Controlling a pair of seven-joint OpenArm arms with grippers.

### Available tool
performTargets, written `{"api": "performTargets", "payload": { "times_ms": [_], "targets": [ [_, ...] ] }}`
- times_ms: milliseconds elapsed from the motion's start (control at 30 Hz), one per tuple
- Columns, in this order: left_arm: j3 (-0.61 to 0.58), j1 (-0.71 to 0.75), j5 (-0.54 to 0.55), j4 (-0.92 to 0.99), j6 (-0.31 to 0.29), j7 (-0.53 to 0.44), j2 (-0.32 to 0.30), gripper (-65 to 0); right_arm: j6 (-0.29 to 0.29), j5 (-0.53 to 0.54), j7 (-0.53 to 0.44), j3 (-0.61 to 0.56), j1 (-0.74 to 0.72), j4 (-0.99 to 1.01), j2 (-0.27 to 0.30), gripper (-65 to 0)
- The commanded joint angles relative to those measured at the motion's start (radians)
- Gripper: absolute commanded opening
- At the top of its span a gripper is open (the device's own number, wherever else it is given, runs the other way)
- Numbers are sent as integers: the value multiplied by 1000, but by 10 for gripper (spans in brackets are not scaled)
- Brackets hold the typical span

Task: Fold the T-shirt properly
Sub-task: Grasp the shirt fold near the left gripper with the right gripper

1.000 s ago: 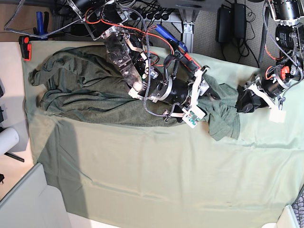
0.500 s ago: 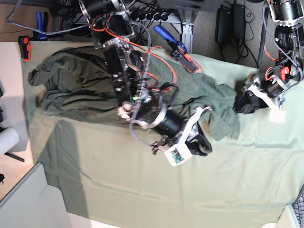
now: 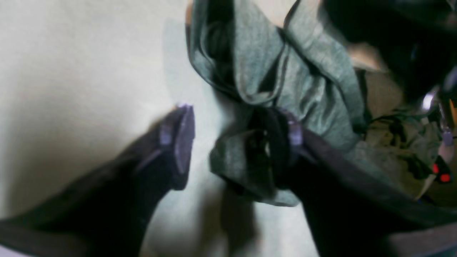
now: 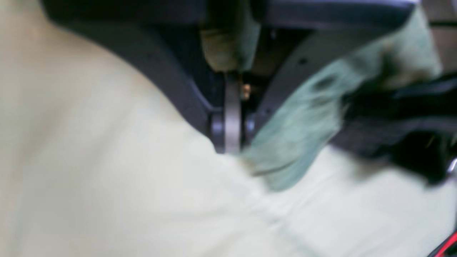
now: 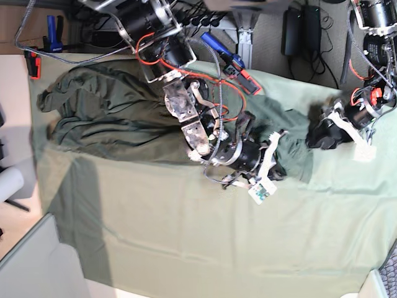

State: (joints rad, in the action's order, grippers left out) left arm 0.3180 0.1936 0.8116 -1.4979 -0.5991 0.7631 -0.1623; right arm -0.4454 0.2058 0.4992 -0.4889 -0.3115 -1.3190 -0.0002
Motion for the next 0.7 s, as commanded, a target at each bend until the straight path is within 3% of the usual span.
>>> {"api": "performTargets", "payload": {
  "times_ms": [0, 167, 667],
  "targets": [
    [11, -5, 1, -11, 3, -2, -13, -268, -19, 14, -21, -23, -11, -32, -1, -650],
    [73, -5, 27, -11, 3, 11, -14, -268, -19, 16, -21, -108, 44, -106, 34, -650],
    [101, -2, 64, -11, 0, 27, -23, -268, -19, 130, 44, -109, 141, -143, 36, -650]
  ]
}}
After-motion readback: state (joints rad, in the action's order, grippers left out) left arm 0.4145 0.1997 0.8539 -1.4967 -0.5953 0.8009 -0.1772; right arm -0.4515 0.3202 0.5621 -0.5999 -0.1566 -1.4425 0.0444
